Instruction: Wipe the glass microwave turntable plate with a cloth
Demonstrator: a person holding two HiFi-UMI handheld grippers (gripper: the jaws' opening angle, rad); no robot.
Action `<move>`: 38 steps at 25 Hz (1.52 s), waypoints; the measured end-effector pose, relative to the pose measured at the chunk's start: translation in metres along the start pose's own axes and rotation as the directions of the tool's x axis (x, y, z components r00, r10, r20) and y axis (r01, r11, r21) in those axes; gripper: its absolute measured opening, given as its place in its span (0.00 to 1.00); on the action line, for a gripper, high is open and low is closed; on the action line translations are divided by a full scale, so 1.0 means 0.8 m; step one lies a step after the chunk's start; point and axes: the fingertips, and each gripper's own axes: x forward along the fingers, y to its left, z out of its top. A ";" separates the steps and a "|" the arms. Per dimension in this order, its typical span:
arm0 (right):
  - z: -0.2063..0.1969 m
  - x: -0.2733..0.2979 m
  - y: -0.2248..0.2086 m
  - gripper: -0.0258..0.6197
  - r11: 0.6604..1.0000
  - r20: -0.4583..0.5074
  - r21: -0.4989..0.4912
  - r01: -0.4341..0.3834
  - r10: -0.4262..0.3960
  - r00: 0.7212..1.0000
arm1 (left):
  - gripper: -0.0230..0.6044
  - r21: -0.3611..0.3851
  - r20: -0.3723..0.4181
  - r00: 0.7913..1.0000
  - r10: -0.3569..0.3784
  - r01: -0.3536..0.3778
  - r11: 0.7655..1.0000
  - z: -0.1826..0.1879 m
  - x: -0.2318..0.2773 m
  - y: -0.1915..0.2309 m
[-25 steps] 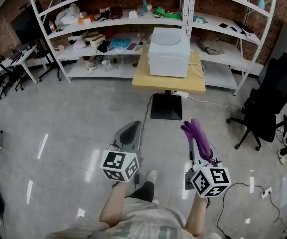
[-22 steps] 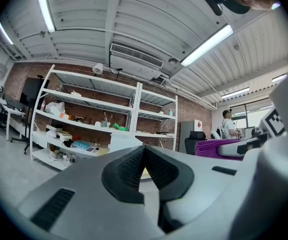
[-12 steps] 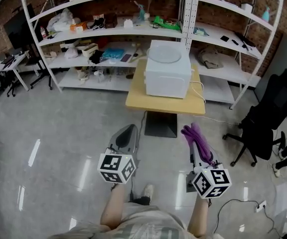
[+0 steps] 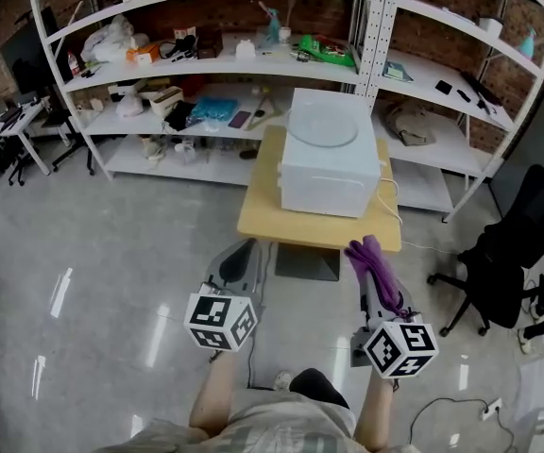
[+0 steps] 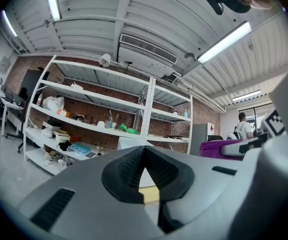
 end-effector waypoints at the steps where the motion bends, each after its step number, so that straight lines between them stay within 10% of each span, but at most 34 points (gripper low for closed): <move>1: 0.001 0.009 -0.003 0.12 1.000 -0.007 0.004 0.002 -0.002 1.000 | 0.04 0.000 -0.007 1.000 -0.001 0.001 1.000 -0.001 0.009 0.004; 38: 0.131 0.479 -0.168 0.12 0.993 0.013 0.020 -0.114 0.114 0.993 | 0.04 0.088 -0.033 0.999 -0.006 0.009 0.996 0.025 0.477 0.171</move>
